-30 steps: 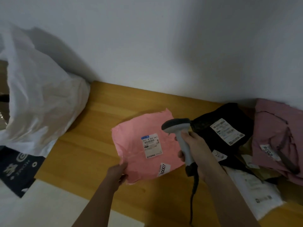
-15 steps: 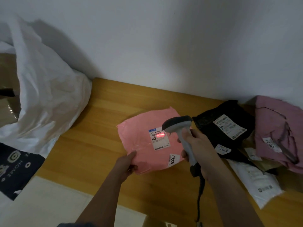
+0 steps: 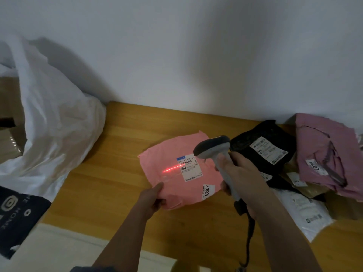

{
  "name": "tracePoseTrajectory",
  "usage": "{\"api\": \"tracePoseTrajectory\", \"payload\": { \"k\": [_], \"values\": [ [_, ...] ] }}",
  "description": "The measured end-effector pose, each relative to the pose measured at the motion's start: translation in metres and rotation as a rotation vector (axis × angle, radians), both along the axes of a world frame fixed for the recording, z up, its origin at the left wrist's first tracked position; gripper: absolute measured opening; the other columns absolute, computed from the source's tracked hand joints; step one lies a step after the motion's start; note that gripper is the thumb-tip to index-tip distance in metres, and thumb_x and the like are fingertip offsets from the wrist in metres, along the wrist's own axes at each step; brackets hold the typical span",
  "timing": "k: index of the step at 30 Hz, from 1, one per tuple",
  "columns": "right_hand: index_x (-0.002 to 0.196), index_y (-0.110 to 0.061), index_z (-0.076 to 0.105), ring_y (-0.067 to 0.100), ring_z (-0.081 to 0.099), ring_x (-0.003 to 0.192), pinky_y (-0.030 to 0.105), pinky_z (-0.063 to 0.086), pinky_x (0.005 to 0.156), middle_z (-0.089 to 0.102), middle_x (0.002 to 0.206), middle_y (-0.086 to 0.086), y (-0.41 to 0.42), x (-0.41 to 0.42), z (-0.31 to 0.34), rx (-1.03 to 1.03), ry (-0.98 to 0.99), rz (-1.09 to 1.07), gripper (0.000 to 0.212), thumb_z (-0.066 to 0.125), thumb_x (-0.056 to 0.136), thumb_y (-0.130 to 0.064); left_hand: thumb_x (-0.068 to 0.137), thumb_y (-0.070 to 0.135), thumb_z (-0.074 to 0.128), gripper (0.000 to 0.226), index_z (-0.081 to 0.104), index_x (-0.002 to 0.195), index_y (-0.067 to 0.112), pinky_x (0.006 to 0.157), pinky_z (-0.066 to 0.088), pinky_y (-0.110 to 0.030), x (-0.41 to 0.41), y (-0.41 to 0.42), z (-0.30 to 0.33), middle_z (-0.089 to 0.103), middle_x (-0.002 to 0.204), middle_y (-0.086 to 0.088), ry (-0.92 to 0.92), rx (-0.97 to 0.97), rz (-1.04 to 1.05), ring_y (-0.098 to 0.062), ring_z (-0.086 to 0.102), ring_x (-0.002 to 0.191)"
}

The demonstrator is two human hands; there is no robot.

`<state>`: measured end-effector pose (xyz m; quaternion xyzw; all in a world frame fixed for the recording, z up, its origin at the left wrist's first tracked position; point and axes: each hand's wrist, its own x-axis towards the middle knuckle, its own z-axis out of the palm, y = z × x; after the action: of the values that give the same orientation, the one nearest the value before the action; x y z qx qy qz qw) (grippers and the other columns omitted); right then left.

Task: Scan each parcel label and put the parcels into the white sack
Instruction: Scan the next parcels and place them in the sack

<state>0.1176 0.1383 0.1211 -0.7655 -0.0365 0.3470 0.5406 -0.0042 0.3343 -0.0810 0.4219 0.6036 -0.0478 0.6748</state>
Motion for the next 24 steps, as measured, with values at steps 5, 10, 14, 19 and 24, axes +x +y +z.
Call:
{"api": "tracePoseTrajectory", "payload": {
  "k": [5, 10, 14, 19, 24],
  "values": [
    [0.1, -0.02, 0.06, 0.011, 0.054, 0.054, 0.032, 0.044, 0.059, 0.062, 0.084, 0.008, 0.001, -0.003, -0.001, 0.021, -0.028, -0.021, 0.02, 0.049, 0.1, -0.036, 0.093, 0.038, 0.063, 0.034, 0.06, 0.093, 0.004, 0.048, 0.043, -0.026, 0.002, 0.001, 0.0, 0.06, 0.076, -0.012, -0.007, 0.008, -0.023, -0.019, 0.051, 0.056],
    [0.099, -0.022, 0.06, 0.012, 0.054, 0.056, 0.032, 0.045, 0.06, 0.062, 0.082, 0.005, 0.005, -0.005, -0.004, 0.003, -0.052, -0.033, 0.019, 0.049, 0.099, -0.037, 0.097, 0.028, 0.059, 0.03, 0.058, 0.112, 0.002, 0.04, 0.041, -0.022, 0.002, 0.006, -0.008, 0.059, 0.072, -0.011, -0.019, 0.037, -0.022, -0.017, 0.051, 0.049],
    [0.097, -0.021, 0.061, 0.01, 0.053, 0.052, 0.032, 0.044, 0.057, 0.061, 0.078, 0.003, 0.007, -0.008, -0.008, -0.006, -0.054, -0.047, 0.019, 0.049, 0.099, -0.037, 0.098, 0.021, 0.057, 0.028, 0.058, 0.119, 0.002, 0.037, 0.039, -0.019, 0.004, 0.008, -0.008, 0.06, 0.071, -0.01, -0.024, 0.042, -0.034, -0.014, 0.051, 0.041],
    [0.101, -0.021, 0.06, 0.015, 0.056, 0.058, 0.032, 0.045, 0.059, 0.062, 0.081, 0.006, 0.009, -0.012, -0.01, 0.019, -0.006, -0.099, 0.021, 0.05, 0.098, -0.04, 0.099, 0.018, 0.054, 0.026, 0.058, 0.122, 0.006, 0.04, 0.041, -0.022, 0.004, 0.009, -0.004, 0.061, 0.073, -0.009, -0.029, 0.106, -0.035, -0.015, 0.053, 0.042],
    [0.105, -0.02, 0.058, 0.017, 0.056, 0.058, 0.034, 0.044, 0.057, 0.055, 0.071, 0.003, 0.013, -0.014, -0.007, 0.053, 0.046, -0.165, 0.022, 0.053, 0.097, -0.04, 0.096, 0.008, 0.058, 0.012, 0.067, 0.101, 0.001, 0.048, 0.053, -0.024, 0.003, 0.004, 0.024, 0.067, 0.078, -0.012, -0.153, 0.211, 0.033, -0.021, 0.063, 0.061]
  ]
}}
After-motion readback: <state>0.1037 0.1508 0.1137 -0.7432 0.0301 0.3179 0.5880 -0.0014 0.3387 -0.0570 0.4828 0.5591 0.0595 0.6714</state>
